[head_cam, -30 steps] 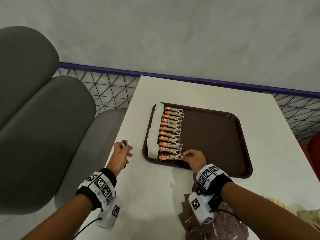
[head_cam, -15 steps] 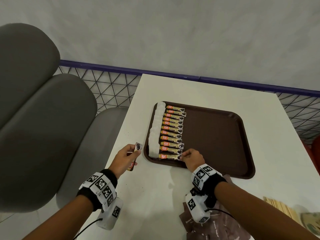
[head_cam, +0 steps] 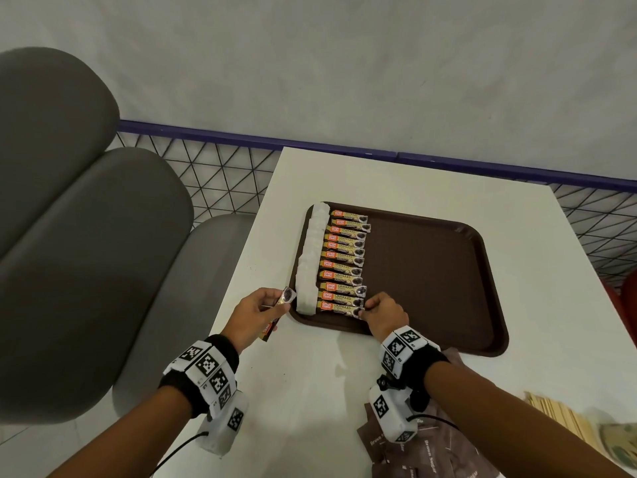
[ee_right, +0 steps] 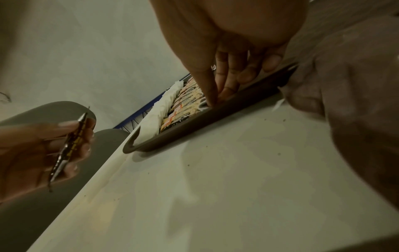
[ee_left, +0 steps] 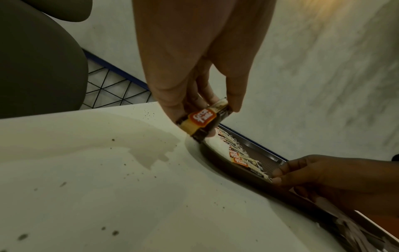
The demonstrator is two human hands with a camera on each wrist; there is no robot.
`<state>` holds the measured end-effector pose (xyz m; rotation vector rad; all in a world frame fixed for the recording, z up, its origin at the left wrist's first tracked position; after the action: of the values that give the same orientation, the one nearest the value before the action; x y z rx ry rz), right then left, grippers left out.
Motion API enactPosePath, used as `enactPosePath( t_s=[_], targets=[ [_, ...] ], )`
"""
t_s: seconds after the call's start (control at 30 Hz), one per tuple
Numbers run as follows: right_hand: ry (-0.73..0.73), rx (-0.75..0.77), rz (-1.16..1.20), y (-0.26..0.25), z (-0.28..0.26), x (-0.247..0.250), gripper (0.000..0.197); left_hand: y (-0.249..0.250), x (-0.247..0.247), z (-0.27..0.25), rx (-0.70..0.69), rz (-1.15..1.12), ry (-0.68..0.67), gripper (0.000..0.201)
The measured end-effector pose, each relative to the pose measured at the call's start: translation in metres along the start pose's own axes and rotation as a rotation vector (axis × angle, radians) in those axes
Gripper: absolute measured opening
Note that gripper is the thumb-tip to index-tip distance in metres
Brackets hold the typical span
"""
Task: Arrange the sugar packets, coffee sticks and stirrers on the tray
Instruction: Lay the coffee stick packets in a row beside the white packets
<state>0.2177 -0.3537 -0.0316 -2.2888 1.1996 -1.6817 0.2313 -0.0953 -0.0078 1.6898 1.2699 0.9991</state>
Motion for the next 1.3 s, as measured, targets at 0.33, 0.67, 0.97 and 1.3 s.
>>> enactPosePath(
  t_s=[0.33,0.67,0.97,1.3],
  targets=[
    [-0.098,0.415,0.266,-0.055,-0.022,0.008,0.009,0.016,-0.011,-0.003,-0.105,0.145,-0.042,0.013],
    [-0.262,0.476,0.576,-0.082,-0.032,0.012,0.006,0.026,-0.028,-0.008,-0.124,0.126,-0.139,0.017],
    [-0.219,0.467,0.414,-0.049,-0.029,0.022,0.017,0.021,-0.044,-0.003,-0.114,0.152,-0.2,0.017],
    [-0.092,0.262,0.293,-0.013,-0.006,0.012,0.01,0.021,-0.066,0.009,-0.202,0.404,-0.118,0.023]
  ],
)
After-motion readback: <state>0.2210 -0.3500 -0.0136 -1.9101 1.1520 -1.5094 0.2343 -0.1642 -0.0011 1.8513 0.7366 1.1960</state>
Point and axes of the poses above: each hand's wrist, its own z-axis towards the middle knuckle, its own x-axis out of the back of the hand, y = z × x, the point moved 7 cm from there along z, towards the middle knuckle, and after that the axes turned 1 degree about -y, right-handed, at the moved point
